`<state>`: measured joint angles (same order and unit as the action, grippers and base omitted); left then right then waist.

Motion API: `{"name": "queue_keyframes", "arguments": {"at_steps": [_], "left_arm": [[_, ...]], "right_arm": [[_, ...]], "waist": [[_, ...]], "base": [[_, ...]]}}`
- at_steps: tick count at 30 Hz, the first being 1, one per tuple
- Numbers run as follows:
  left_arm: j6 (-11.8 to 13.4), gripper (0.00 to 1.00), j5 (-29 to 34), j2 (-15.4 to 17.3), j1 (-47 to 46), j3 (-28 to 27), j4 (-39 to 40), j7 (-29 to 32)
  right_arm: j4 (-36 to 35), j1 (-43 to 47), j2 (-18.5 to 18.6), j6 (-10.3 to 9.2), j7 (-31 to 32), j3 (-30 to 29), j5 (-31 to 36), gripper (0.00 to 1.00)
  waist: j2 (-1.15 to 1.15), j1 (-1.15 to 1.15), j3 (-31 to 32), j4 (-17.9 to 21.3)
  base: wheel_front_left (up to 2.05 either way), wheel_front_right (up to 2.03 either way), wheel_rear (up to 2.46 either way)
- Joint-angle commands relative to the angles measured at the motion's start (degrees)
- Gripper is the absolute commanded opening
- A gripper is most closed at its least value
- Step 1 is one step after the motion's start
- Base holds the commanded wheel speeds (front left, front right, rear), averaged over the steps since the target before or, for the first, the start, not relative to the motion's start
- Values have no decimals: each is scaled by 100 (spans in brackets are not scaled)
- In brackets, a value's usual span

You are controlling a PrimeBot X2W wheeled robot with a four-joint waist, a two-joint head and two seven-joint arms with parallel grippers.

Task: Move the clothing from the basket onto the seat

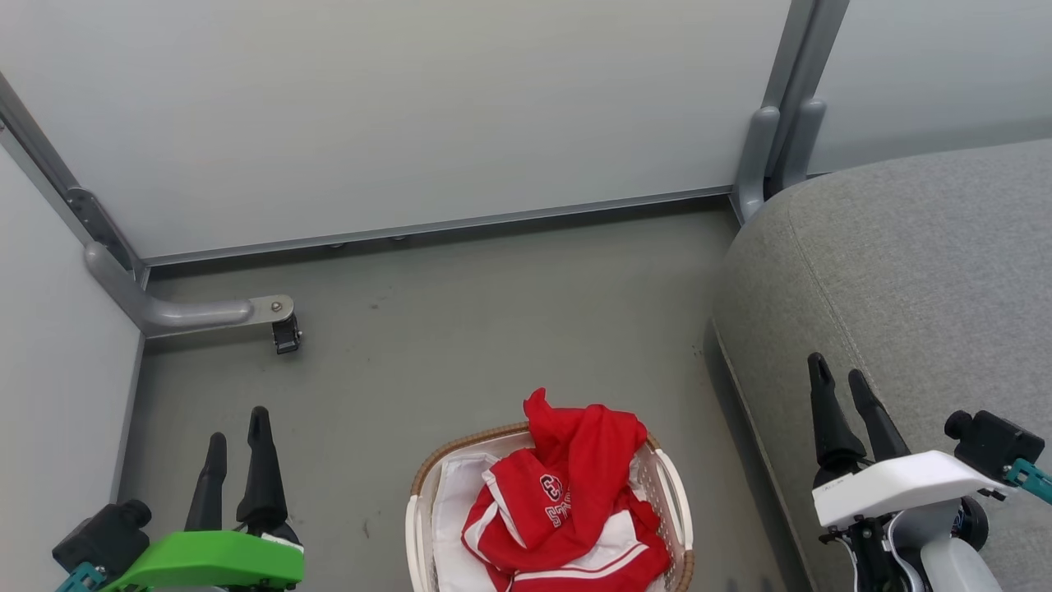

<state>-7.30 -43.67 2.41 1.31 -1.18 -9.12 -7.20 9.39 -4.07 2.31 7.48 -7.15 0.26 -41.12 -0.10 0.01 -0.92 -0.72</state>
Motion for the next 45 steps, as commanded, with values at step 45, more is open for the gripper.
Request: {"name": "queue_keyframes", "arguments": {"at_steps": [45], "left_arm": [[64,100,2302,62,318,226,-293,-635]], "right_arm": [[225,88,64,2,-641,462,2507,100]], "waist": [[8,-1,41,-74]], "base": [[0,0,0]]}}
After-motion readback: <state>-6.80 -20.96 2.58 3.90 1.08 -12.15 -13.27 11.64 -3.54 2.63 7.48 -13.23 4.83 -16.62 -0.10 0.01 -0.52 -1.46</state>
